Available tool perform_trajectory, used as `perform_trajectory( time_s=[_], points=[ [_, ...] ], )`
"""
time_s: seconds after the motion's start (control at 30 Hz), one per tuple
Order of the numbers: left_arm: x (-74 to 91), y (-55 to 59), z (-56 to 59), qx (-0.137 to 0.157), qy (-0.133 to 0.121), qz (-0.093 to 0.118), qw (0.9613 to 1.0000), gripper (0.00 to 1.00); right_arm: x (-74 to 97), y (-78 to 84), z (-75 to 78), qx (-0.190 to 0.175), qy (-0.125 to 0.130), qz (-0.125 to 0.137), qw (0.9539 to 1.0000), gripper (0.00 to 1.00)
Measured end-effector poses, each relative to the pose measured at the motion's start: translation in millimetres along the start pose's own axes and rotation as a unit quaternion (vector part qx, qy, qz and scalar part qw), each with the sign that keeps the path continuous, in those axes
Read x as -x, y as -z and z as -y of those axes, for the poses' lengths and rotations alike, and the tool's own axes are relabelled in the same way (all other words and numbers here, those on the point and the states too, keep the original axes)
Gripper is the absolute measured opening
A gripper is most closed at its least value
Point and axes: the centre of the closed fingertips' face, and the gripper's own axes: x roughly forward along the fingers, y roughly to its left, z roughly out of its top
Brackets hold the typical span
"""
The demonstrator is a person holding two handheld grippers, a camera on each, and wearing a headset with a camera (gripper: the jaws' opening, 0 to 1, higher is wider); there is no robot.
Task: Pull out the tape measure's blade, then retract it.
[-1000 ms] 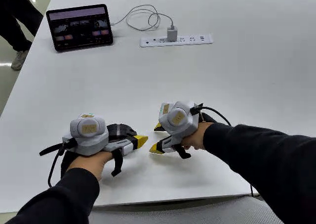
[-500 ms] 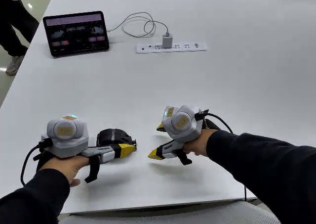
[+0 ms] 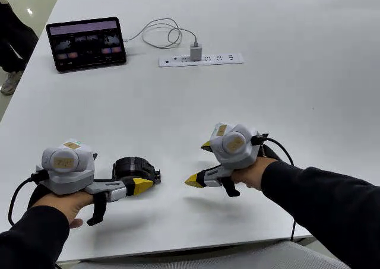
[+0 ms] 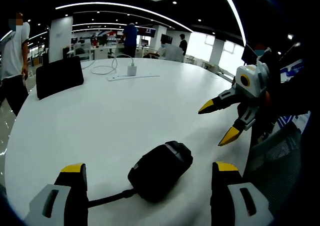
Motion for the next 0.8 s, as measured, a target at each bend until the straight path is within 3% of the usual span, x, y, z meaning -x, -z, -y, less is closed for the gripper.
perform_trajectory(
  time_s=[0.4, 0.8],
  points=[
    [11.2, 3.0, -10.6, -0.003, -0.005, 0.007, 1.0000, 1.00, 32.2, 25.8, 12.9, -0.028, 0.029, 0.003, 0.9992, 0.65],
    [23.5, 2.5, -15.7, -0.006, 0.003, 0.016, 0.9999, 1.00, 55.5, 36.7, 21.5, -0.049, 0.053, 0.009, 0.9974, 0.73]
  ],
)
